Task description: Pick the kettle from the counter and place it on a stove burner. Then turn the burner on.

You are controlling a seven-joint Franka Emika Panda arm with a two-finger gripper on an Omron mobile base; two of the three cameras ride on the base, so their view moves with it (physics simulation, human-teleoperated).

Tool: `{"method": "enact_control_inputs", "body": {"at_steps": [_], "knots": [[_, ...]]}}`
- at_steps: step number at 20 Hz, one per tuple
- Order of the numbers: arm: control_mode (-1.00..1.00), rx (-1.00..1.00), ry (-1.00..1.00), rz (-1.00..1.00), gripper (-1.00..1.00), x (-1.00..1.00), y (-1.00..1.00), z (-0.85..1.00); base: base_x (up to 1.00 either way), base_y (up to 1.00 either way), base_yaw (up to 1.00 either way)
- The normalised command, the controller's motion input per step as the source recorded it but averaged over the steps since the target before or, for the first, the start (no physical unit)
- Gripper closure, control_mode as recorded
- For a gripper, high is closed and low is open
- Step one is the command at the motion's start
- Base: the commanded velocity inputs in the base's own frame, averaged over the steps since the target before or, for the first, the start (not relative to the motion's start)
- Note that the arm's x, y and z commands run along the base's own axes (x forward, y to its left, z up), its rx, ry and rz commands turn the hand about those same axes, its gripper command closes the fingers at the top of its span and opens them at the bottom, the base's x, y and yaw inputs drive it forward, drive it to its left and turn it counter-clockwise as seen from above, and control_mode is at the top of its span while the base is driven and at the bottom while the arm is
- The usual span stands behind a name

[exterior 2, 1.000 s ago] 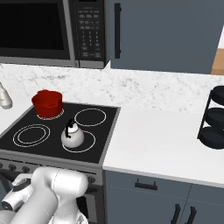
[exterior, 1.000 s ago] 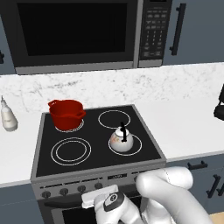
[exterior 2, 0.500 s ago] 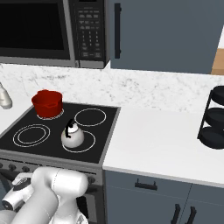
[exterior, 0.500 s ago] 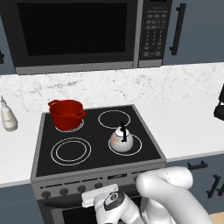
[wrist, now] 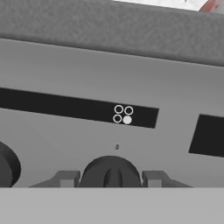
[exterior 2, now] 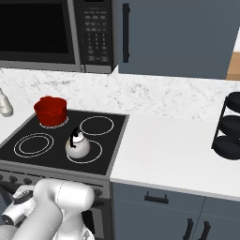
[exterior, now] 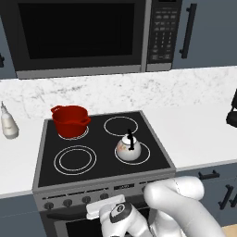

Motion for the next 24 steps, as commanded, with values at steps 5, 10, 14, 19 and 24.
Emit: {"method": "enact_control_inputs", "body": {"at_steps": [5, 10, 14, 19, 24], "knots": [[-1.00, -0.22, -0.02, 0.04, 1.00, 0.00, 0.35, 0.11, 0.00, 0.00, 0.00], [-1.00, -0.39, -0.01, 0.08, 1.00, 0.06, 0.53, 0.21, 0.00, 0.00, 0.00], [-1.00, -0.47, 0.00, 0.08, 1.00, 0.18, 0.60, 0.24, 0.00, 0.00, 0.00], [-1.00, -0.52, 0.00, 0.08, 1.00, 0.20, 0.75, 0.27, 0.00, 0.00, 0.00], [-1.00, -0.48, 0.07, 0.03, 1.00, 0.14, 0.87, 0.33, 0.00, 0.00, 0.00]]}}
